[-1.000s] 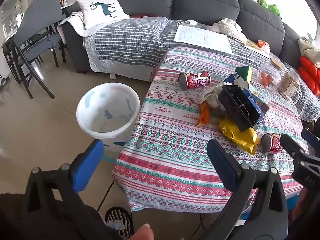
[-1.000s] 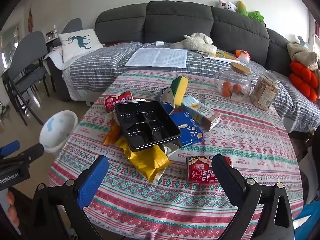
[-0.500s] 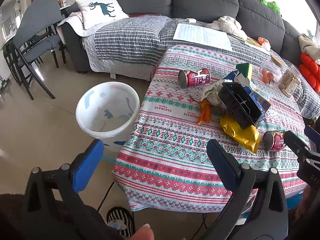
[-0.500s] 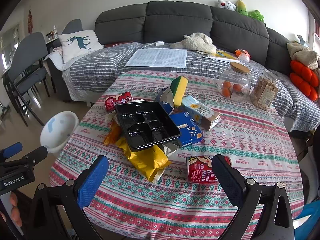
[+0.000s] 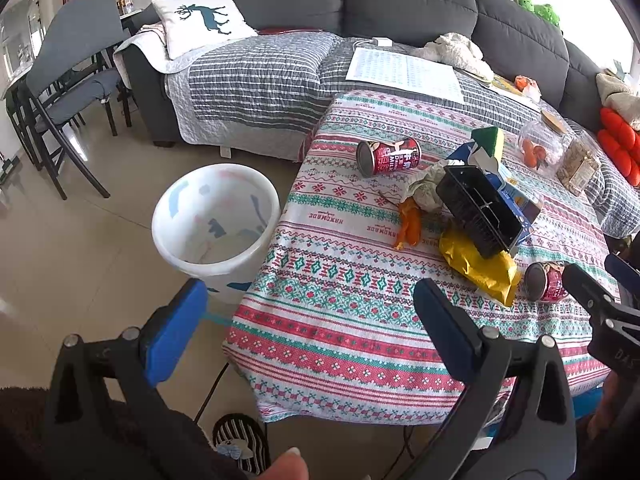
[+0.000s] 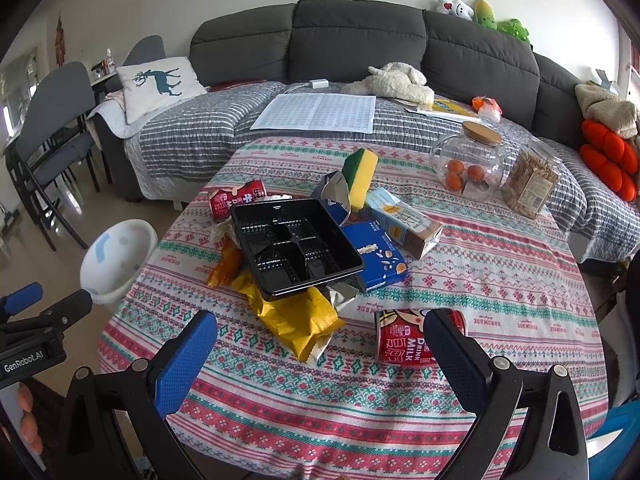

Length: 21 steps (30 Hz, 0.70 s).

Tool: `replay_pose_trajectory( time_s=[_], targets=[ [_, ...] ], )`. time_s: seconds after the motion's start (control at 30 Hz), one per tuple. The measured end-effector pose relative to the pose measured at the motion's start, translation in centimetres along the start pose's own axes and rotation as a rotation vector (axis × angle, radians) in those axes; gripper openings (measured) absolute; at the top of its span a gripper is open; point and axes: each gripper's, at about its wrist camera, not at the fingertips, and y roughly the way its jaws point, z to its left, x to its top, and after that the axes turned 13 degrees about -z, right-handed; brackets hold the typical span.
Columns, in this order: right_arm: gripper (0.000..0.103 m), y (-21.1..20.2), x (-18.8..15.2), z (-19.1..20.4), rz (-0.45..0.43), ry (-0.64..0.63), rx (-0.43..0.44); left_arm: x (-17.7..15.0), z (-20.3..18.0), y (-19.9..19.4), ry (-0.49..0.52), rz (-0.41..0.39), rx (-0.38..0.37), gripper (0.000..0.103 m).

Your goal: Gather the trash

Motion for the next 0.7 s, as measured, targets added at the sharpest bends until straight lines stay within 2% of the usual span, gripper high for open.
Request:
replay_pose_trajectory(
  time_s=[0.7],
  targets=[
    [0.103,0.11,-0.09,0.09,0.003,0.004,0.001,-0.01,0.23,-0.17,-0.003,0.002,-0.003,0.102]
  ],
)
